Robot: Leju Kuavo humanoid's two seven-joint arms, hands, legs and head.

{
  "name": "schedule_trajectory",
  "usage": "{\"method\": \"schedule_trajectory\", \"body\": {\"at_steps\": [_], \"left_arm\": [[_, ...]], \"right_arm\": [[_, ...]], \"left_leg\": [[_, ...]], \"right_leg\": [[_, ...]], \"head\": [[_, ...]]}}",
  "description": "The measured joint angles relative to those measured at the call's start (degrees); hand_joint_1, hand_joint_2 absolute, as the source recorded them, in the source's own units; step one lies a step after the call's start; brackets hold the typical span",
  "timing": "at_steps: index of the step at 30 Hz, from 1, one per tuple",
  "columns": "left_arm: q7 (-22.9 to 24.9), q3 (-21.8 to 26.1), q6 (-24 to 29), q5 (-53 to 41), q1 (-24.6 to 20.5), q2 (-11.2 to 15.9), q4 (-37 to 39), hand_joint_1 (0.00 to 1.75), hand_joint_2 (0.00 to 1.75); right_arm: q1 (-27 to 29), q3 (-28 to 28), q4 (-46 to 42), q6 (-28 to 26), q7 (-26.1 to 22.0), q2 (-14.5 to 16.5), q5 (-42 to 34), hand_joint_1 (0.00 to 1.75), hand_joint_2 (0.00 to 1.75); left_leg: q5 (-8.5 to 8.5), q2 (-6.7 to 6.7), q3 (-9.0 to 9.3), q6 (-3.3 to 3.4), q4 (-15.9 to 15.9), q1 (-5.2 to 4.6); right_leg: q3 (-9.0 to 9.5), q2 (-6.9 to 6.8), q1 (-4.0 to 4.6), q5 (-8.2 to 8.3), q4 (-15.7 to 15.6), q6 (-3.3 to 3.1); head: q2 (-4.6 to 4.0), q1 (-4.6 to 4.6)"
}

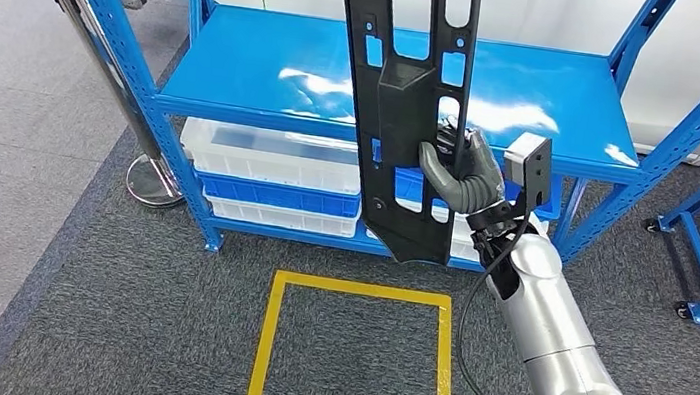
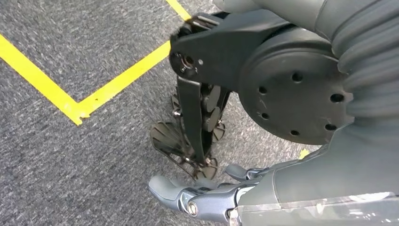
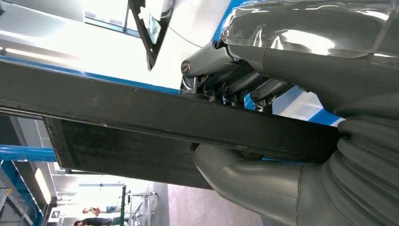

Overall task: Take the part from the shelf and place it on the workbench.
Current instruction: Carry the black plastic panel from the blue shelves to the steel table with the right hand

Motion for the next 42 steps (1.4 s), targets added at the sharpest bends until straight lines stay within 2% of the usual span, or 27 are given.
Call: {"method": "schedule_trajectory", "body": {"at_steps": [2, 3, 4, 6, 8, 9, 12, 13, 14, 15, 17, 18, 19, 22, 23, 25, 27, 28, 29, 30, 32, 33, 34, 37, 39, 40, 42], "left_arm": [[0.0, 0.0, 0.1, 0.0, -0.1, 0.0, 0.0, 0.00, 1.75], [0.0, 0.0, 0.1, 0.0, -0.1, 0.1, 0.0, 0.00, 1.75], [0.0, 0.0, 0.2, -0.1, -0.1, 0.1, 0.0, 0.00, 1.75], [-0.1, 0.0, 0.2, -0.2, -0.1, 0.1, 0.0, 0.00, 1.75], [-0.1, 0.0, 0.3, -0.3, -0.1, 0.1, 0.0, 0.00, 1.75], [-0.1, 0.0, 0.3, -0.3, -0.1, 0.1, 0.0, 0.00, 1.75], [-0.2, 0.0, 0.3, -0.4, -0.2, 0.1, 0.0, 0.00, 1.75], [-0.2, 0.0, 0.3, -0.4, -0.2, 0.1, 0.0, 0.00, 1.75], [-0.2, 0.0, 0.2, -0.5, -0.2, 0.1, 0.0, 0.00, 1.75], [-0.2, 0.0, 0.1, -0.5, -0.2, 0.1, 0.0, 0.00, 1.75], [-0.2, 0.0, -0.1, -0.4, -0.2, 0.1, 0.0, 0.00, 1.75], [-0.2, 0.0, -0.2, -0.4, -0.3, 0.1, 0.0, 0.00, 1.75], [-0.2, 0.0, -0.3, -0.3, -0.3, 0.1, 0.0, 0.00, 1.75], [-0.2, 0.0, -0.4, 0.0, -0.2, 0.2, 0.0, 0.00, 1.75], [-0.2, 0.0, -0.4, 0.0, -0.2, 0.2, 0.0, 0.00, 1.75], [-0.2, 0.0, -0.4, 0.1, -0.2, 0.2, 0.0, 0.00, 1.75], [-0.1, 0.0, -0.3, 0.2, -0.1, 0.2, 0.0, 0.00, 1.75], [-0.1, 0.0, -0.3, 0.2, 0.0, 0.2, 0.0, 0.00, 1.75], [-0.1, 0.0, -0.2, 0.2, 0.0, 0.2, 0.0, 0.00, 1.75], [-0.1, 0.0, -0.2, 0.2, 0.1, 0.2, 0.0, 0.00, 1.75], [-0.1, 0.0, -0.1, 0.3, 0.1, 0.2, 0.0, 0.00, 1.75], [-0.1, 0.0, 0.0, 0.3, 0.1, 0.3, 0.0, 0.00, 1.75], [-0.2, 0.0, 0.1, 0.4, 0.1, 0.3, 0.0, 0.00, 1.75], [-0.3, 0.0, 0.2, 0.5, 0.1, 0.4, 0.0, 0.00, 1.75], [-0.3, 0.0, 0.1, 0.6, 0.1, 0.4, 0.0, 0.00, 1.75], [-0.4, 0.0, 0.1, 0.7, 0.1, 0.3, 0.0, 0.00, 1.75], [-0.4, 0.0, 0.0, 0.7, 0.1, 0.3, 0.0, 0.00, 1.75]], "right_arm": [[-0.2, 0.0, 0.0, -0.2, -0.8, 0.0, 0.9, 1.43, 1.75], [-0.3, 0.0, 0.0, -0.3, -1.2, 0.0, 1.2, 1.43, 1.75], [-0.4, 0.0, 0.0, -0.3, -1.5, 0.0, 1.4, 1.43, 1.75], [-0.3, 0.0, -0.1, -0.5, -1.8, 0.0, 1.7, 1.43, 1.75], [-0.3, 0.0, -0.2, -0.6, -2.0, -0.2, 1.9, 1.43, 1.75], [-0.3, 0.0, -0.3, -0.7, -2.1, -0.3, 1.8, 1.43, 1.75], [0.3, 0.0, -0.4, -0.9, -2.6, -0.5, 1.8, 1.43, 1.75], [0.7, 0.0, -0.4, -1.2, -2.7, -0.6, 1.9, 1.43, 1.75], [1.0, 0.0, -0.4, -1.4, -2.8, -0.7, 1.9, 1.43, 1.75], [1.2, 0.0, -0.5, -1.7, -3.0, -0.8, 2.0, 1.43, 1.75], [1.4, -0.1, -0.5, -2.1, -3.5, -0.9, 2.2, 1.43, 1.75], [1.5, -0.2, -0.6, -2.2, -3.8, -0.9, 2.4, 1.43, 1.75], [1.6, -0.2, -0.6, -2.3, -4.0, -0.8, 2.6, 1.43, 1.75], [2.1, -0.2, -0.7, -2.5, -4.4, -0.8, 3.1, 1.43, 1.75], [2.1, -0.2, -0.7, -2.6, -4.4, -0.7, 3.2, 1.43, 1.75], [2.1, -0.3, -0.7, -2.7, -4.5, -0.5, 3.4, 1.43, 1.75], [2.3, -0.5, -0.8, -2.8, -4.5, -0.3, 3.7, 1.43, 1.75], [2.5, -0.6, -0.8, -2.8, -4.5, -0.3, 3.9, 1.43, 1.75], [2.6, -0.6, -0.9, -2.9, -4.4, -0.3, 4.1, 1.43, 1.75], [2.8, -0.7, -1.1, -2.8, -4.4, -0.3, 4.1, 1.43, 1.75], [2.9, -1.1, -1.7, -2.7, -4.3, -0.2, 4.2, 1.43, 1.75], [2.9, -1.3, -2.0, -2.6, -4.3, -0.2, 4.1, 1.43, 1.75], [2.9, -1.5, -2.1, -2.4, -4.3, -0.2, 4.1, 1.43, 1.75], [3.1, -2.0, -2.2, -2.0, -4.3, -0.2, 3.8, 1.43, 1.75], [3.1, -2.3, -2.3, -1.8, -4.4, -0.3, 3.8, 1.43, 1.75], [3.1, -2.5, -2.3, -1.8, -4.4, -0.3, 3.7, 1.43, 1.75], [3.3, -2.6, -2.2, -1.7, -4.5, -0.3, 3.7, 1.43, 1.75]], "left_leg": [[3.56, -0.01, 4.04, 0.76, -8.5, -0.17], [4.43, -0.01, 5.40, 1.09, -11.4, -0.30], [4.64, -0.02, 6.06, 1.36, -12.9, -0.44], [4.72, -0.03, 6.15, 1.71, -13.4, -0.49], [5.26, 0.11, 6.44, 2.28, -14.2, -0.21], [5.54, 0.21, 6.58, 2.55, -14.7, -0.05], [5.74, 0.36, 6.49, 2.80, -14.8, 0.01], [5.72, 0.37, 6.43, 2.78, -14.7, 0.00], [5.68, 0.37, 6.39, 2.72, -14.6, 0.01], [5.57, 0.38, 6.36, 2.61, -14.4, 0.02], [5.16, 0.40, 6.21, 2.17, -13.7, -0.10], [4.95, 0.41, 6.07, 1.91, -13.4, -0.22], [4.80, 0.44, 5.93, 1.65, -13.1, -0.35], [4.57, 0.62, 5.76, 0.81, -12.9, -0.33], [3.99, 0.64, 5.49, 0.47, -12.2, -0.26], [0.97, 0.59, 3.39, -0.14, -7.3, -0.11], [-2.64, 0.58, -0.24, -0.48, 0.8, -0.02], [-3.35, 0.58, -1.52, -0.50, 3.5, 0.00], [-2.93, 0.57, -1.85, -0.40, 4.1, 0.00], [-1.40, 0.53, -1.01, -0.16, 2.1, -0.02], [2.59, 0.05, 2.77, 0.80, -6.0, -0.19], [3.89, -0.23, 4.51, 1.28, -9.6, -0.29], [4.43, -0.48, 5.55, 1.62, -11.8, -0.41], [4.66, -0.43, 6.12, 2.02, -13.3, -0.42], [5.25, -0.10, 6.48, 2.46, -14.3, -0.15], [5.47, 0.09, 6.61, 2.63, -14.6, 0.00], [5.54, 0.33, 6.53, 2.81, -14.7, -0.08]], "right_leg": [[0.07, 0.07, 0.14, -0.04, 0.0, 0.16], [0.01, 0.09, 0.21, -0.01, 0.0, 0.35], [-0.09, 0.10, 0.25, 0.03, 0.0, 0.61], [-0.17, 0.12, 0.31, 0.24, -0.2, 1.29], [-0.54, 0.12, 0.30, -0.65, 0.7, 1.88], [-1.45, 0.12, 0.30, -2.01, 2.8, 2.11], [-6.54, 0.09, 0.06, -7.18, 13.9, 2.56], [-7.56, 0.07, -0.04, -7.57, 16.0, 2.68], [-7.51, 0.03, -0.15, -6.85, 15.9, 2.76], [-6.31, -0.06, -0.26, -5.15, 13.4, 2.80], [-2.33, -0.60, -0.33, -1.58, 5.4, 2.69], [-0.96, -0.78, -0.30, -0.66, 2.5, 2.43], [-0.30, -0.88, -0.21, -0.40, 1.0, 2.10], [-0.40, -0.55, -0.04, -0.34, 0.6, 0.95], [-0.40, -0.47, -0.08, -0.23, 0.4, 0.59], [-0.39, -0.29, -0.20, -0.06, 0.3, 0.05], [-0.42, -0.06, -0.09, -0.06, 0.3, -0.16], [-0.42, 0.07, -0.01, -0.08, 0.4, -0.19], [-0.40, 0.22, 0.07, -0.09, 0.4, -0.21], [-0.37, 0.41, 0.16, -0.11, 0.4, -0.22], [-0.29, 0.80, 0.38, -0.12, 0.4, -0.18], [-0.31, 0.98, 0.47, -0.11, 0.4, -0.06], [-0.38, 1.09, 0.49, -0.08, 0.4, 0.14], [-0.50, 1.27, 0.35, 0.08, 0.2, 1.11], [-1.16, 1.01, 0.35, -1.16, 1.7, 1.71], [-2.32, 0.83, 0.31, -2.74, 4.3, 1.97], [-5.94, 0.63, 0.12, -6.49, 12.2, 2.38]], "head": [[0.00, 0.03], [0.00, 0.02], [0.00, 0.04], [0.00, 0.03], [0.01, 0.10], [0.01, 0.16], [0.00, 0.30], [0.01, 0.31], [0.01, 0.32], [0.01, 0.32], [0.01, 0.32], [0.00, 0.29], [0.00, 0.26], [0.00, 0.22], [0.00, 0.19], [0.00, 0.08], [0.00, 0.03], [0.00, 0.03], [0.00, 0.03], [0.00, 0.03], [0.00, 0.06], [0.00, 0.07], [0.00, 0.07], [0.01, 0.05], [0.01, 0.14], [0.01, 0.20], [0.01, 0.28]]}}
